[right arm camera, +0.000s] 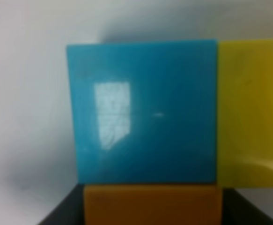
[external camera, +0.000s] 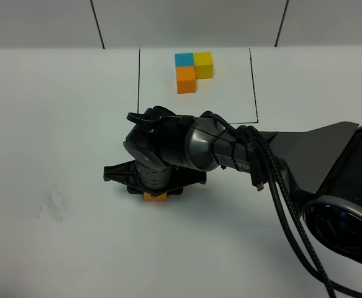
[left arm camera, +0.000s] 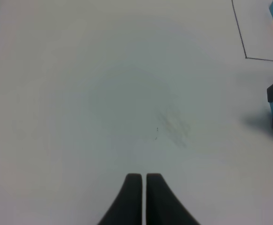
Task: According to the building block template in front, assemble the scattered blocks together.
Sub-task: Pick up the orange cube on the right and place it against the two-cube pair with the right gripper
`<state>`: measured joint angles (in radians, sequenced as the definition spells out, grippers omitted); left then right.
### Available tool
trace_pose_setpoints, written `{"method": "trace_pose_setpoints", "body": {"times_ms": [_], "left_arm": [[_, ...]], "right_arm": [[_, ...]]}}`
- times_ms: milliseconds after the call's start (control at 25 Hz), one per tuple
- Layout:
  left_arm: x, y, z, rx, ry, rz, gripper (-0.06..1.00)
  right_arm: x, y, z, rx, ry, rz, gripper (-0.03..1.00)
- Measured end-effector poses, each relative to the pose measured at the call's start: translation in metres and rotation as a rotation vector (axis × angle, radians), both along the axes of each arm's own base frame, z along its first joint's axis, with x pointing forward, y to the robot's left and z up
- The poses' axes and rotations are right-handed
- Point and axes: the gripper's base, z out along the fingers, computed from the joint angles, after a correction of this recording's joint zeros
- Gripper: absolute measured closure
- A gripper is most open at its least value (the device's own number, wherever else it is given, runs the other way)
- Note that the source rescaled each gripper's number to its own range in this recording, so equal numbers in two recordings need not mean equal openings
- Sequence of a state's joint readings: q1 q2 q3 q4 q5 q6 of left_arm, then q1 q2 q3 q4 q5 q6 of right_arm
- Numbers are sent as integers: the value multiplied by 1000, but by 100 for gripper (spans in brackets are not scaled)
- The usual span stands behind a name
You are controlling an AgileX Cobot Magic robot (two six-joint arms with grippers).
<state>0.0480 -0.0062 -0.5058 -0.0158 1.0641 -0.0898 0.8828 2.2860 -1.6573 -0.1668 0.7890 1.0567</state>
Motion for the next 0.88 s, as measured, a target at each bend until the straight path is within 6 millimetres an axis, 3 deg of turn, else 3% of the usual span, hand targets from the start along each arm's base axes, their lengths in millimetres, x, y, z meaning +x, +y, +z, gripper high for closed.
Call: {"method": "trace_pose_setpoints", "body": {"times_ms": [880], "left_arm": [[0, 0, 0, 0, 0, 0, 94]], "right_arm": [[-4, 0, -1, -24, 13, 5, 44]]}}
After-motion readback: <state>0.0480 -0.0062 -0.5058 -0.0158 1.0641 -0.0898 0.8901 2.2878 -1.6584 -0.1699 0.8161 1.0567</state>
